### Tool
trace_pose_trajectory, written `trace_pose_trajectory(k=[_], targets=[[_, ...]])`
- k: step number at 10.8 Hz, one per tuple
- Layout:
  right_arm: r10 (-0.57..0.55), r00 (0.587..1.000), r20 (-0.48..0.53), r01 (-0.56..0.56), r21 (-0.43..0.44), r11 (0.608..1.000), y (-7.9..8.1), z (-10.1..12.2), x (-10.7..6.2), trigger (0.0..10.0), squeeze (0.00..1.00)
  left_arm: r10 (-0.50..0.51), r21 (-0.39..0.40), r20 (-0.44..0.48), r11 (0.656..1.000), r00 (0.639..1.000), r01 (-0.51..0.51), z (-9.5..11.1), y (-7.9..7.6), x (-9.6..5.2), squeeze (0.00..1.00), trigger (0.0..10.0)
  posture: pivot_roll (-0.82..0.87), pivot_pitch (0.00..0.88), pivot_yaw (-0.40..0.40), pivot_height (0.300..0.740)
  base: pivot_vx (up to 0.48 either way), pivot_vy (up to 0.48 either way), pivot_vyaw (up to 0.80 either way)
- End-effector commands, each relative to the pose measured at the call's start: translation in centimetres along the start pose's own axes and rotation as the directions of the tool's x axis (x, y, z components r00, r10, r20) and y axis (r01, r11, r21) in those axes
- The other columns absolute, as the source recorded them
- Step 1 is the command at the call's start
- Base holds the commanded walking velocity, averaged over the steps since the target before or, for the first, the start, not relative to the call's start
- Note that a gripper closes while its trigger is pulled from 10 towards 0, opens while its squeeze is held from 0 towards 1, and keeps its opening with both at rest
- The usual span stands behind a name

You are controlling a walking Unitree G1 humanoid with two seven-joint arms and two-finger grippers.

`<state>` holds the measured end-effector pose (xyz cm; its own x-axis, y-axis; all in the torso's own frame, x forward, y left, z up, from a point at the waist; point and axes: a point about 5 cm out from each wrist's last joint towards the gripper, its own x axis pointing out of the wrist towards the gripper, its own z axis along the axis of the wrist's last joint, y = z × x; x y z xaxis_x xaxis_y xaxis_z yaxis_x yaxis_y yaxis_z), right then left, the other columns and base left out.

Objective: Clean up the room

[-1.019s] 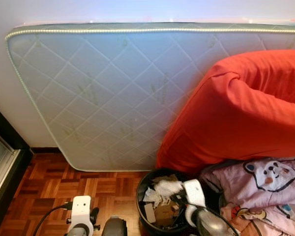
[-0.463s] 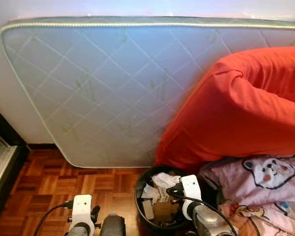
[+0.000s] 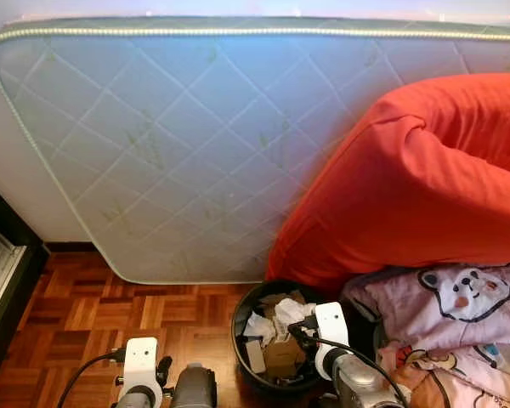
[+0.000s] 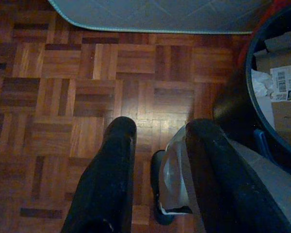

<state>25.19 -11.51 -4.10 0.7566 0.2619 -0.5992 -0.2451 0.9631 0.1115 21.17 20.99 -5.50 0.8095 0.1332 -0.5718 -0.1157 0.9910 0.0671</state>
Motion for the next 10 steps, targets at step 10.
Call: trace_pose_trajectory(k=[10], targets=[[-0.039, 0.999, -0.019, 0.039, -0.001, 0.999, -0.6, 0.2, 0.1, 10.0, 1.00, 0.013, -0.003, 0.002, 1.000, 1.000, -0.013, -0.3, 0.3, -0.2, 0.00, 10.0, 0.23, 0.167, -0.049, 0.652, 0.000, 0.000, 0.00]])
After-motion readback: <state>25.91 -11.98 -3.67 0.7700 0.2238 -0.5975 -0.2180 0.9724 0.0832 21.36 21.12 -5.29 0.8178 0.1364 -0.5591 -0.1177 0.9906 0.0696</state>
